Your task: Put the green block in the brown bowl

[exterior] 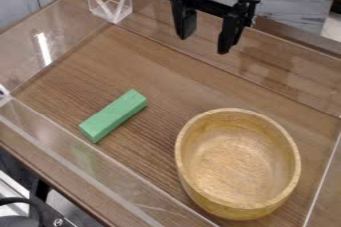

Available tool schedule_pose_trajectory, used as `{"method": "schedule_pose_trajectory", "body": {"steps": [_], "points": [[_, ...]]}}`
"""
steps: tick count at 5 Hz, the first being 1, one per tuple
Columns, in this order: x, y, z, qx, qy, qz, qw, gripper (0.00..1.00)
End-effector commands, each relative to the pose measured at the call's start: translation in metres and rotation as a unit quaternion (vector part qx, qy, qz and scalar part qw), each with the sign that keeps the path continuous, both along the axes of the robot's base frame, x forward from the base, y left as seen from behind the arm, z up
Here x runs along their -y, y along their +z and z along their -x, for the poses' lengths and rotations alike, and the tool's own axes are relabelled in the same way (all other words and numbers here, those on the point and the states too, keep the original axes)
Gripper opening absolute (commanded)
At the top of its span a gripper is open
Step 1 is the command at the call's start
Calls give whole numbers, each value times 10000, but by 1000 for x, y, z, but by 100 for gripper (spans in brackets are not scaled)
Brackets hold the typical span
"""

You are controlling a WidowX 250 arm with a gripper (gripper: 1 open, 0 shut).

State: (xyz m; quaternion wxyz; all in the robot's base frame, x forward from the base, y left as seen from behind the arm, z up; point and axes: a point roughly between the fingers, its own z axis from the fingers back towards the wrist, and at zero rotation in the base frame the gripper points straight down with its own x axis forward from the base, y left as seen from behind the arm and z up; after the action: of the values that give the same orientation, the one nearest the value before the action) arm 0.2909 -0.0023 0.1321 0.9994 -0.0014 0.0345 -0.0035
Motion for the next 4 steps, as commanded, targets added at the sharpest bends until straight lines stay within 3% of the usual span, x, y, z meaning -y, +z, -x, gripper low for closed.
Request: {"method": "schedule_pose_trajectory", "body": {"steps": [1,2,3,4], "points": [[-16,-5,16,-1,-89,3,10000,100],[-49,-34,56,-42,-542,-7,9985,100],[-77,-48,88,351,-976,-67,9946,100],[-88,-68,91,580,-1053,-119,9927,100]]}}
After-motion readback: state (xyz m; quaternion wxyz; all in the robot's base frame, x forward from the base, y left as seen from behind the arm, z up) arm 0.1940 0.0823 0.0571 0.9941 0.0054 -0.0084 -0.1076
